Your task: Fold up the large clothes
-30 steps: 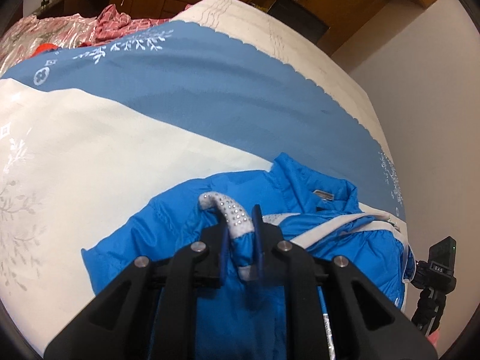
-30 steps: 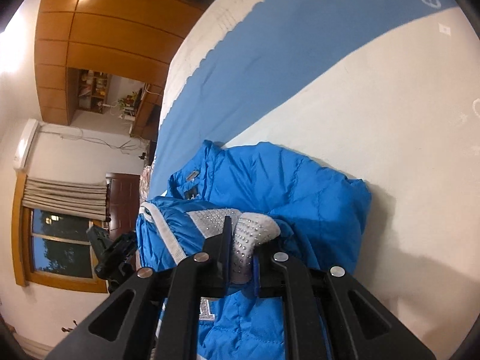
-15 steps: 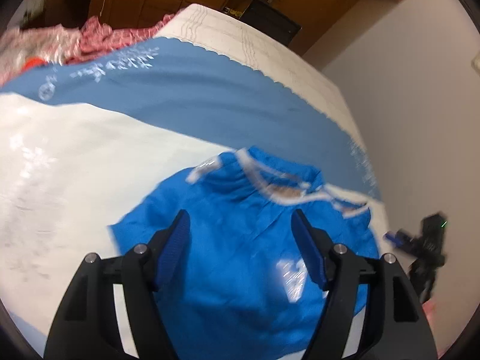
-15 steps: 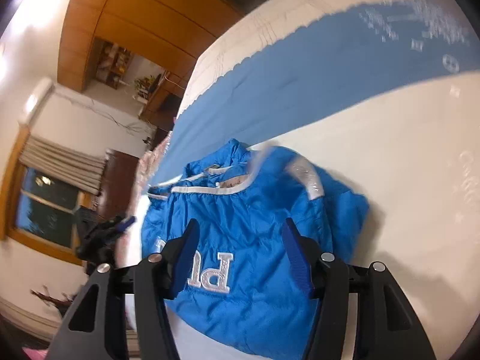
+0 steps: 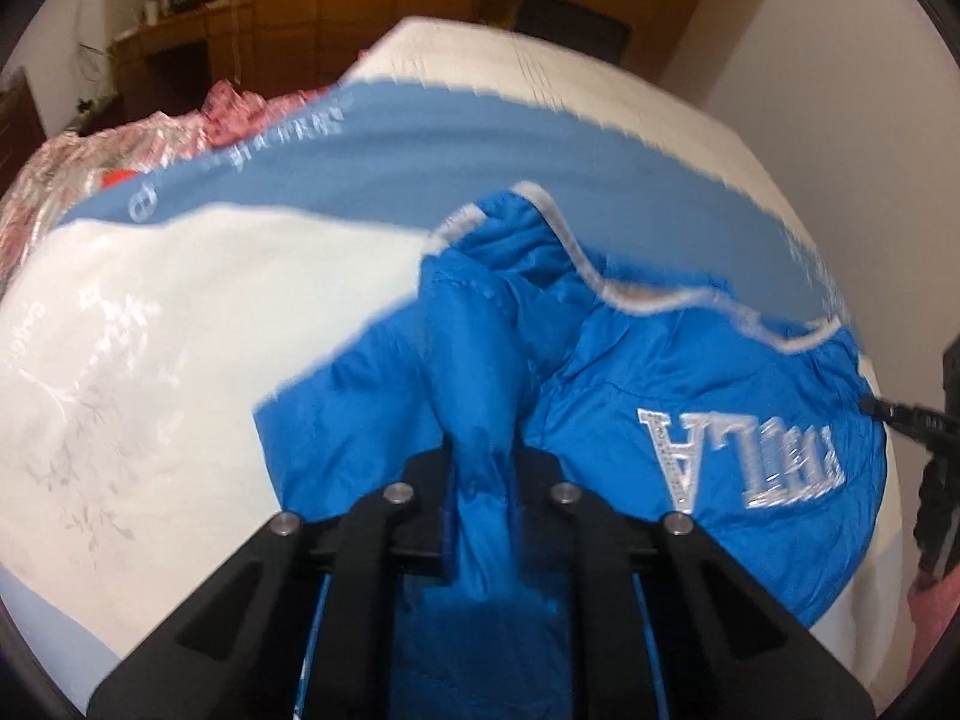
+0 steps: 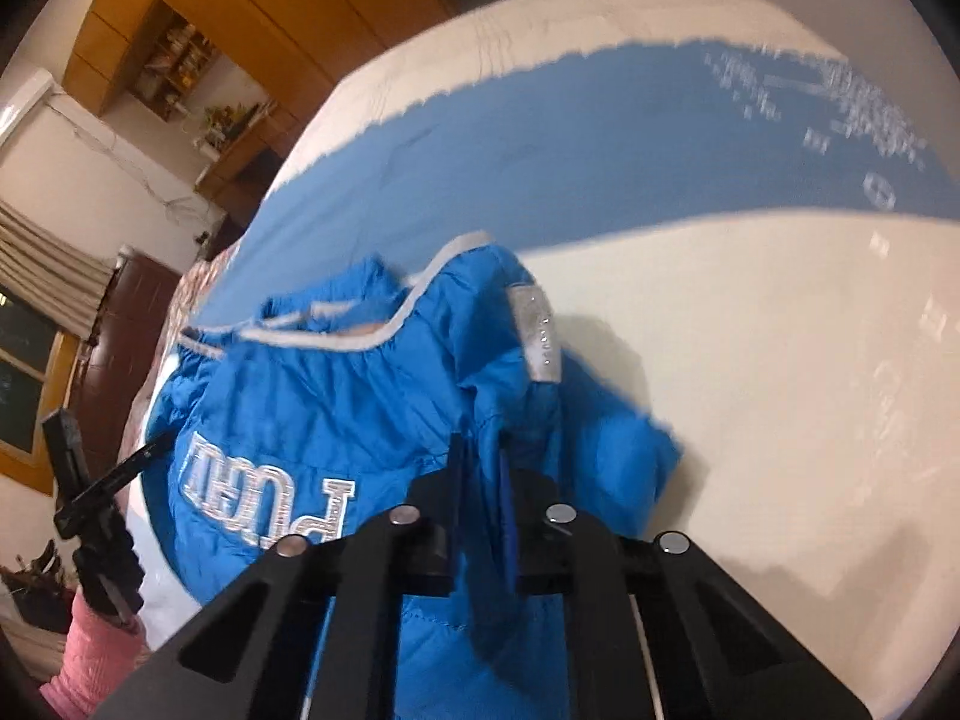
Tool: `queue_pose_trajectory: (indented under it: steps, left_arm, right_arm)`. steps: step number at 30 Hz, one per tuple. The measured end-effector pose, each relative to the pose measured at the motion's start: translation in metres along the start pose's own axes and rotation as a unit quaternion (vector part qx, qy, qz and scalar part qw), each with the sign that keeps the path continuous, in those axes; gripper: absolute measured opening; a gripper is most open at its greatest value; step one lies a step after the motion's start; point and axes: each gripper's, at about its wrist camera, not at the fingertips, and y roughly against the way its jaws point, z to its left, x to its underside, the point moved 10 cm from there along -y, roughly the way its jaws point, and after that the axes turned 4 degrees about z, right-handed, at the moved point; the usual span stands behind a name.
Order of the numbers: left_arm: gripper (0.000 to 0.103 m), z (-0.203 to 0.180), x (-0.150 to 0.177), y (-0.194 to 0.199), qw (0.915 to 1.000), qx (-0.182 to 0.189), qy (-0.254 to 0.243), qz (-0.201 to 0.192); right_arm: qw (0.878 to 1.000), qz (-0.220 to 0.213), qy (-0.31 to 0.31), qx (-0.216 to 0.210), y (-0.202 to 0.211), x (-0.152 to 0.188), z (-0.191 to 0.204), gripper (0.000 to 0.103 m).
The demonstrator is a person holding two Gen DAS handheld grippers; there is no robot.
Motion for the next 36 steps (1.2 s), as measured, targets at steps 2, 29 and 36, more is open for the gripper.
queue_pose_trajectory:
  steps: [2,29,36]
  left_arm:
    - [0.011,0.001,-0.014,0.000,0.9998,0.002,0.016,-0.011]
    - [0.037,-0.065,0.017,0.005,0.9978,-0.056,-0.029,-0.022]
    - [0.037,-0.099,0.047,-0.046,0.9948,-0.064,-0.079,-0.002]
  right_arm:
    - [1.000,-0.017,-0.016,-0.005,0.005,-0.014,-0.002,0.009]
    - [0.994,-0.104,0.003,0.044,0.004,0.026,0.064,0.017]
    - [0.993,-0.094,0.044,0.061,-0.044,0.053,0.094,0.017]
